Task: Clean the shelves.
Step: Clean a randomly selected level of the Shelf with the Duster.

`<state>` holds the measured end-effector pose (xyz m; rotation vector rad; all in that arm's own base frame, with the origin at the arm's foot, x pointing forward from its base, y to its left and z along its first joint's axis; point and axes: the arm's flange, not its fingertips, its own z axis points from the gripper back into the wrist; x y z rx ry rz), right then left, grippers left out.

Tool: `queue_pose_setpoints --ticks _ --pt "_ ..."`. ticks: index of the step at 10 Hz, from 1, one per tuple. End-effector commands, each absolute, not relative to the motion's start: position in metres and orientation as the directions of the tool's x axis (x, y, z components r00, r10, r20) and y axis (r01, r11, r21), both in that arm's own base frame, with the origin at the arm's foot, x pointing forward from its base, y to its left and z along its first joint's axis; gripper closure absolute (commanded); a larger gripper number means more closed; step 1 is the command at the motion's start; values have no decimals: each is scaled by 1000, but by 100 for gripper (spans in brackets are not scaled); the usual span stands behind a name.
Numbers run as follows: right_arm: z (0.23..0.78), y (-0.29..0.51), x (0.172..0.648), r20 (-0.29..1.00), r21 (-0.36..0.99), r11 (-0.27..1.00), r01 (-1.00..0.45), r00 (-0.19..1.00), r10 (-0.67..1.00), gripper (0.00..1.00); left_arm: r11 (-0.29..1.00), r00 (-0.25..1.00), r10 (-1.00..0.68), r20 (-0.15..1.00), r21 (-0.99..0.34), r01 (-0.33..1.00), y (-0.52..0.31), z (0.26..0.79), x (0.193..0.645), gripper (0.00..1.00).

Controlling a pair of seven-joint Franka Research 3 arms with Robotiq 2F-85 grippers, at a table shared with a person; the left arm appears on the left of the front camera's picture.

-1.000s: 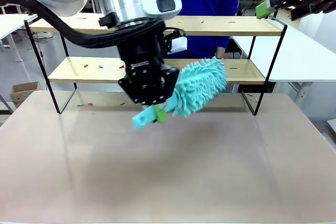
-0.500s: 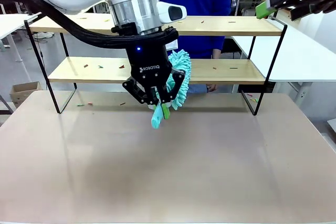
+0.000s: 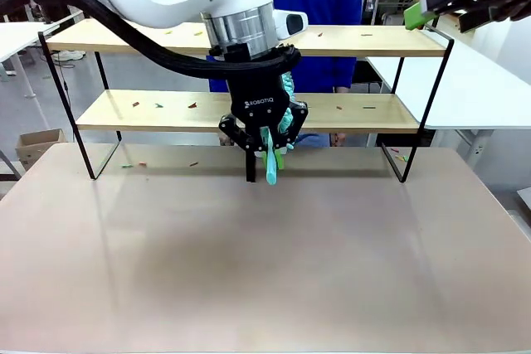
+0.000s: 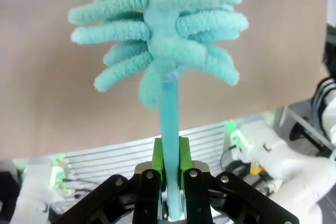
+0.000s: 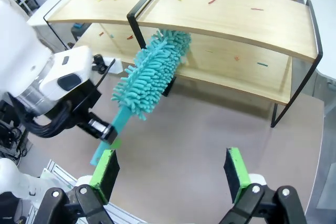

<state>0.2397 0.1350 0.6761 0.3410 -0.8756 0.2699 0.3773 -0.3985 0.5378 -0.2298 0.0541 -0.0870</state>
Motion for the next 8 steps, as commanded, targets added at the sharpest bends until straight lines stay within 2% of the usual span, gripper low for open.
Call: queue_pose_setpoints --ticks 1,2,5,8 --pt "677 134 241 785 185 910 -370 613 89 0 967 996 -86 -23 -242 78 -424 531 416 87" --pt "677 134 241 785 185 910 -370 613 89 0 968 996 -94 -4 -234 90 -434 524 431 87" --pt "677 134 241 785 185 910 -370 613 89 0 967 987 -141 -82 -223 119 -455 512 456 87" --pt "677 134 241 785 185 910 -370 613 89 0 946 972 -206 -110 -276 169 -478 516 481 87"
